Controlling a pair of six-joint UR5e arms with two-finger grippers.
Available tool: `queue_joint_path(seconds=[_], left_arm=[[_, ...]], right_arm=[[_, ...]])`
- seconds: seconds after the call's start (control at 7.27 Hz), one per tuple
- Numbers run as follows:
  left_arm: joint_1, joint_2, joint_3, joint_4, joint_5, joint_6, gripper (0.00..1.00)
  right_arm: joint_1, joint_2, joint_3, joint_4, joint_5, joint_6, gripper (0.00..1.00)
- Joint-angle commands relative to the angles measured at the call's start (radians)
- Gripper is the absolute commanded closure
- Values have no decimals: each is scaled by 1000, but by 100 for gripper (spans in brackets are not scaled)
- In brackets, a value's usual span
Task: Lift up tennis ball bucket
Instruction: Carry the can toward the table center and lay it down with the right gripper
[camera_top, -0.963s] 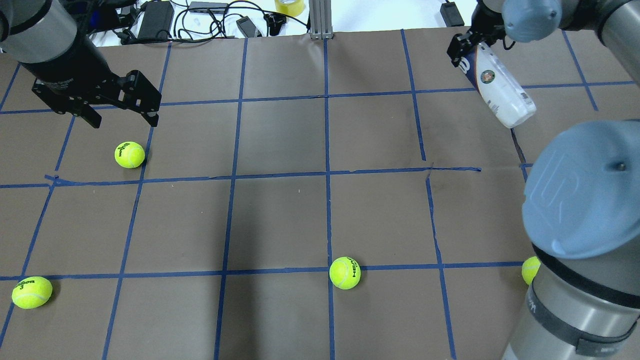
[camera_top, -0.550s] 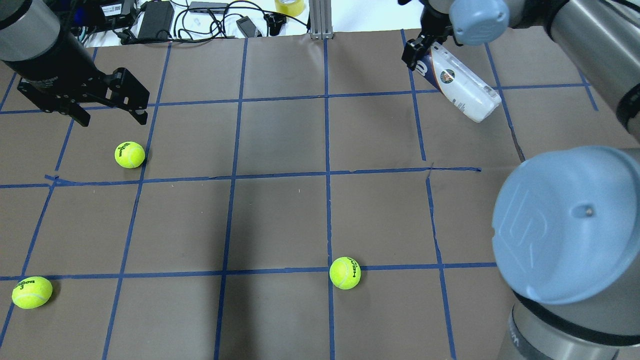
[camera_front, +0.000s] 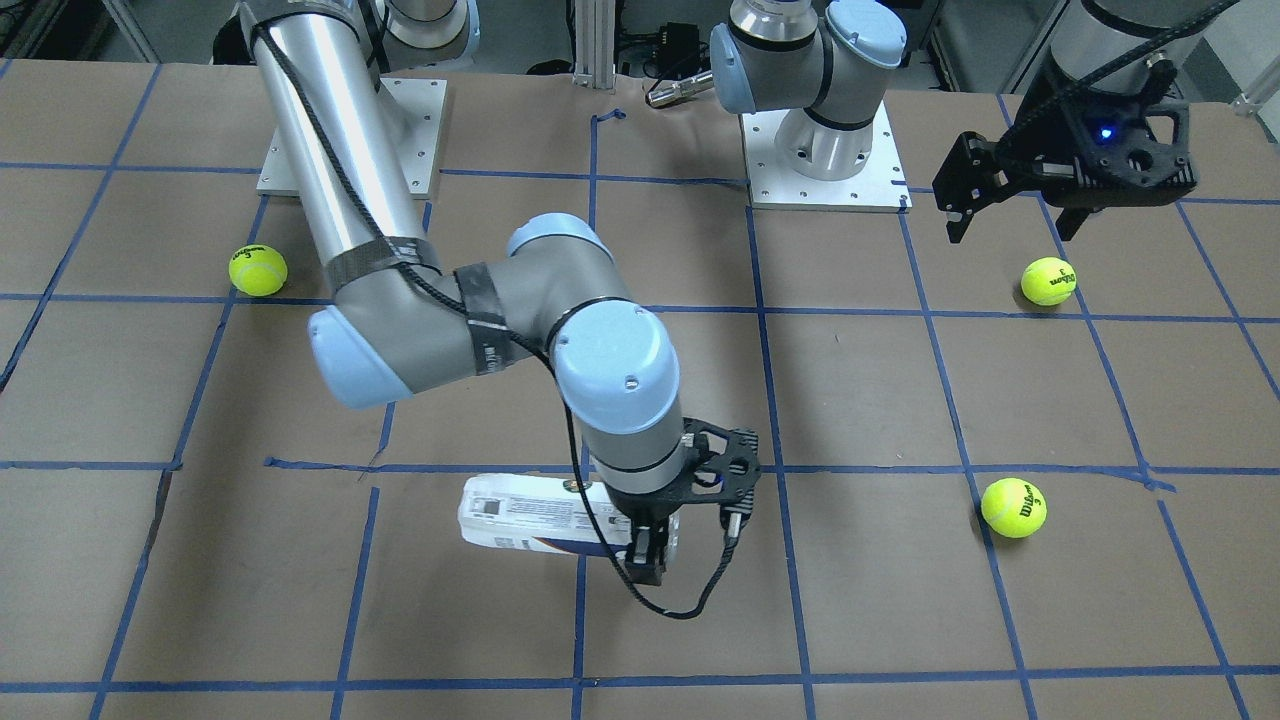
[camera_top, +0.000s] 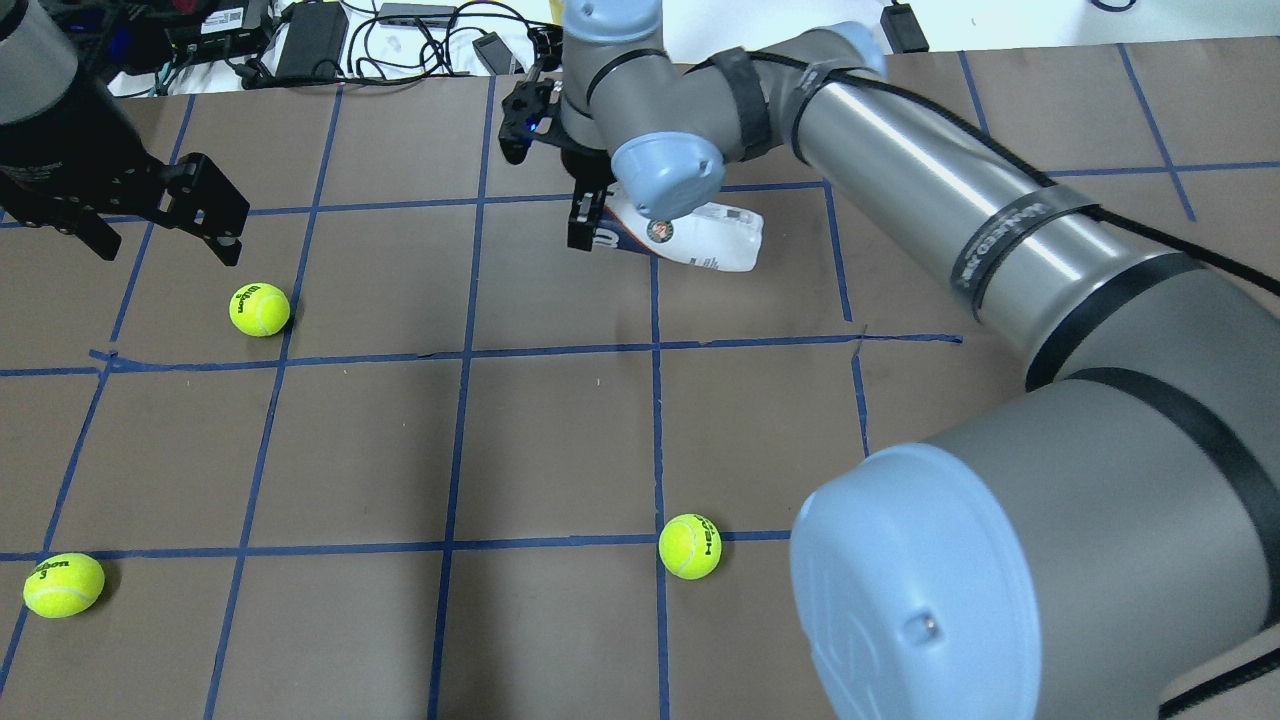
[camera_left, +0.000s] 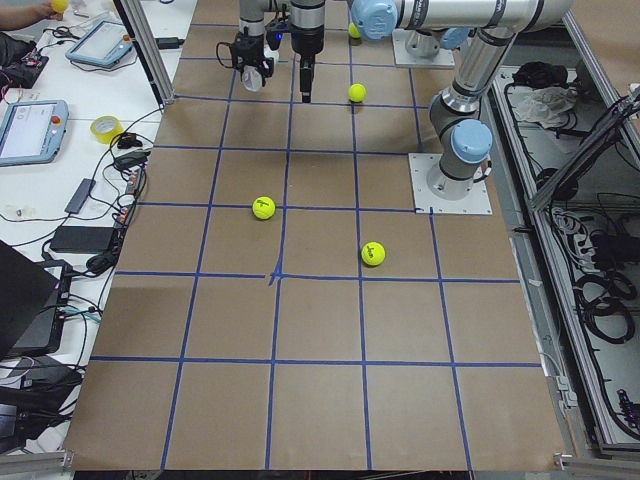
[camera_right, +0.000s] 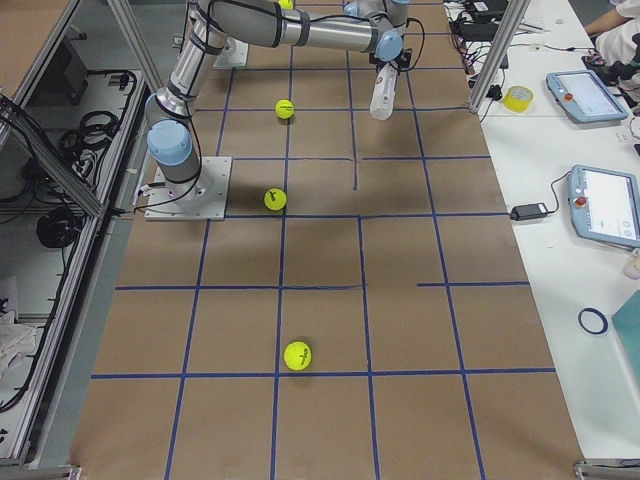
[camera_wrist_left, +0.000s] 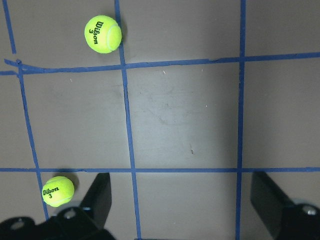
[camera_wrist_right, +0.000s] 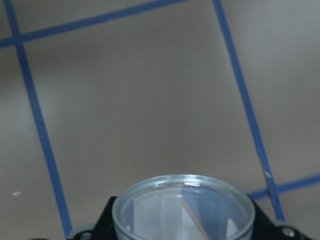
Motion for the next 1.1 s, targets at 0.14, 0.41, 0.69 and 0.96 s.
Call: queue_joint_path(seconds=[0.14, 0.41, 0.69, 0.96], left_arm=[[15, 0, 1, 1, 1, 8, 0], [18, 0, -1, 3, 1, 9, 0], [18, 0, -1, 3, 1, 9, 0], [20, 0, -1, -2, 1, 8, 0]], right_arm=[[65, 41, 38, -61, 10, -79, 47], [68, 38, 39, -51, 16, -55, 0], [57, -12, 36, -47, 7, 37, 0], [1, -125, 16, 88, 52, 39, 0]])
